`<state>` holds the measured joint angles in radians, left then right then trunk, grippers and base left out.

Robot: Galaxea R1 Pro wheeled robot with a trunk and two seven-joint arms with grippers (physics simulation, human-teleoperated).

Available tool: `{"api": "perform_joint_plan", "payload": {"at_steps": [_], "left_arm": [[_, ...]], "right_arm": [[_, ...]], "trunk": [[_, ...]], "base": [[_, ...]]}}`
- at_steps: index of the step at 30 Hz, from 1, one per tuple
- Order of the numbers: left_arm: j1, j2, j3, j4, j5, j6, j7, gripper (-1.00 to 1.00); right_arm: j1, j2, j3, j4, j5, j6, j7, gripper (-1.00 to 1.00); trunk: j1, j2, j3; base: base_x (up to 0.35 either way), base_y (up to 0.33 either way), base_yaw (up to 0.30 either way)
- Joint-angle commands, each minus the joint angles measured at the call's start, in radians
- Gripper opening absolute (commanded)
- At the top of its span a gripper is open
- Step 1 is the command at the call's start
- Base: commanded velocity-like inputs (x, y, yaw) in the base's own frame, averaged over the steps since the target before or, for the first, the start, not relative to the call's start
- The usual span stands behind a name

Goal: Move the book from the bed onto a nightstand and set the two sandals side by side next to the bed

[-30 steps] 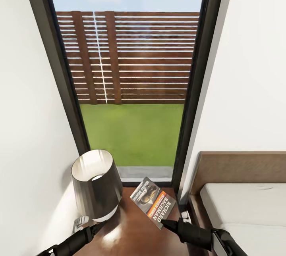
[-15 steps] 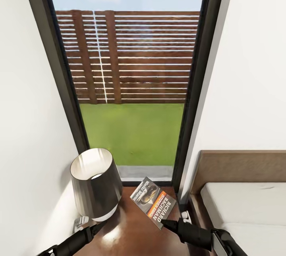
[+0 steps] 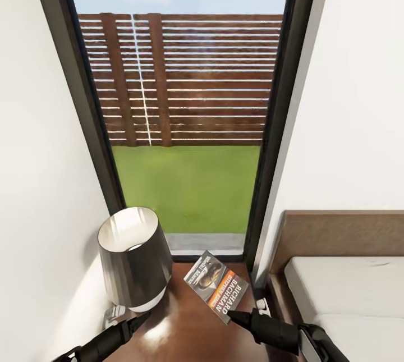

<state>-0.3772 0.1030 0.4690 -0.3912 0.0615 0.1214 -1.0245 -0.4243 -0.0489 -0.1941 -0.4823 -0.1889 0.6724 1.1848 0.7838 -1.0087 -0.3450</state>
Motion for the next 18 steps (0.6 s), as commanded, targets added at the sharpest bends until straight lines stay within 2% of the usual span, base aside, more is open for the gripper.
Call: {"api": "perform_joint_plan", "payload": {"at_steps": [1, 13, 15, 17, 18], "left_arm": [[-0.001, 0.000, 0.004, 0.000, 0.003, 0.011, -0.005, 1.00], [-0.001, 0.000, 0.001, 0.001, 0.003, 0.013, -0.021, 1.00], [0.000, -0.001, -0.012, 0.000, 0.003, 0.014, -0.046, 1.00], [-0.001, -0.007, -0.044, 0.000, 0.003, 0.015, -0.082, 1.00], [0.000, -0.014, -0.093, 0.000, 0.003, 0.017, -0.115, 1.00]], "right_arm": [[-0.001, 0.001, -0.001, 0.000, -0.004, 0.007, 0.001, -1.00], [-0.001, 0.001, -0.002, 0.004, -0.003, 0.008, -0.035, -1.00], [-0.001, 0.001, -0.002, 0.004, -0.003, 0.007, -0.037, -1.00], [-0.001, 0.001, -0.003, 0.004, -0.003, 0.007, -0.037, -1.00], [-0.001, 0.000, -0.003, 0.004, -0.003, 0.007, -0.037, -1.00]], "trunk": [[0.004, -0.008, -0.004], [0.046, -0.085, -0.039], [0.046, -0.085, -0.039], [0.046, -0.085, -0.039], [0.046, -0.085, -0.039]], "base": [[0.000, 0.000, 0.000], [0.000, 0.000, 0.000], [0.000, 0.000, 0.000], [0.000, 0.000, 0.000], [0.000, 0.000, 0.000]]}}
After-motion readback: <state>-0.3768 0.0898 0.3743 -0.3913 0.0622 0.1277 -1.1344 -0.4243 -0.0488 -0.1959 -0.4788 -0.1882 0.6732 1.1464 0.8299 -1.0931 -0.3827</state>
